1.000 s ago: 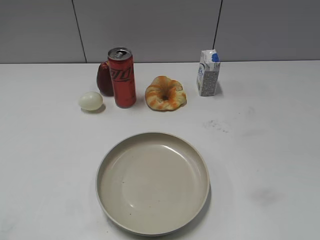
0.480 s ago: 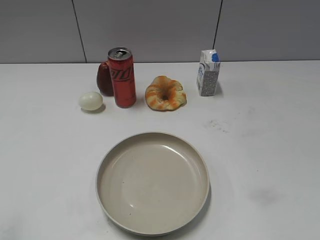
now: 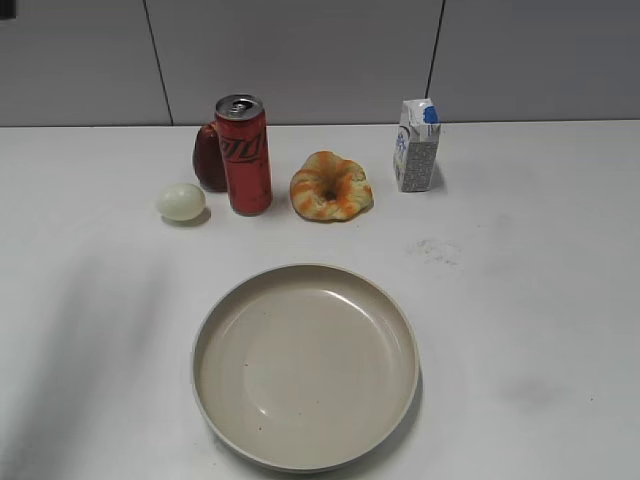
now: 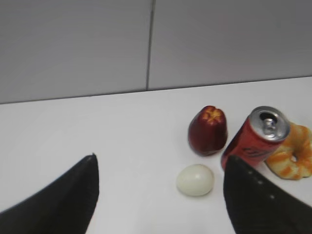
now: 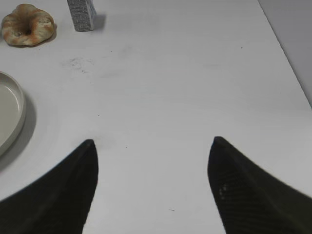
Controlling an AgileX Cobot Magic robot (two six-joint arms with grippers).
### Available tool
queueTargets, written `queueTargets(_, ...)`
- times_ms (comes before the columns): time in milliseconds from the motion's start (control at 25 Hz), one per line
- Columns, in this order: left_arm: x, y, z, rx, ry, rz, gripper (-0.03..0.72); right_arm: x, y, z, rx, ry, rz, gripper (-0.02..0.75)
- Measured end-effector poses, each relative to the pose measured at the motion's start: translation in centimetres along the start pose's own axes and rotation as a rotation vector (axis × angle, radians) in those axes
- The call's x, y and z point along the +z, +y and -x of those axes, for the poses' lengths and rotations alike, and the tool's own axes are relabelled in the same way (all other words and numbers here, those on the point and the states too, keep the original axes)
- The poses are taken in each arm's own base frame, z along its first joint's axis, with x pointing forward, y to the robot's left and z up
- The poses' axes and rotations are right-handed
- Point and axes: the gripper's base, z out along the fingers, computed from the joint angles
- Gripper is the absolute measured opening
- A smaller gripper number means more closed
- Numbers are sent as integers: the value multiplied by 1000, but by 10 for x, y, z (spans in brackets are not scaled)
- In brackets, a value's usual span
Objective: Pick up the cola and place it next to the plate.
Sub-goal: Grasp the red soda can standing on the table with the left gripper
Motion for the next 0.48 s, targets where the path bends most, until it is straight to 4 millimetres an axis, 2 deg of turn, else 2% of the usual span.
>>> queueTargets(120, 38, -24, 30, 54, 54, -77, 605, 0, 0, 0, 0, 0, 0, 536)
queueTargets(280, 88, -57, 51, 115, 197, -171, 605, 0, 0, 0, 0, 0, 0, 536)
queueTargets(480, 135, -89, 62, 166, 347, -257, 620, 0, 0, 0, 0, 0, 0, 536)
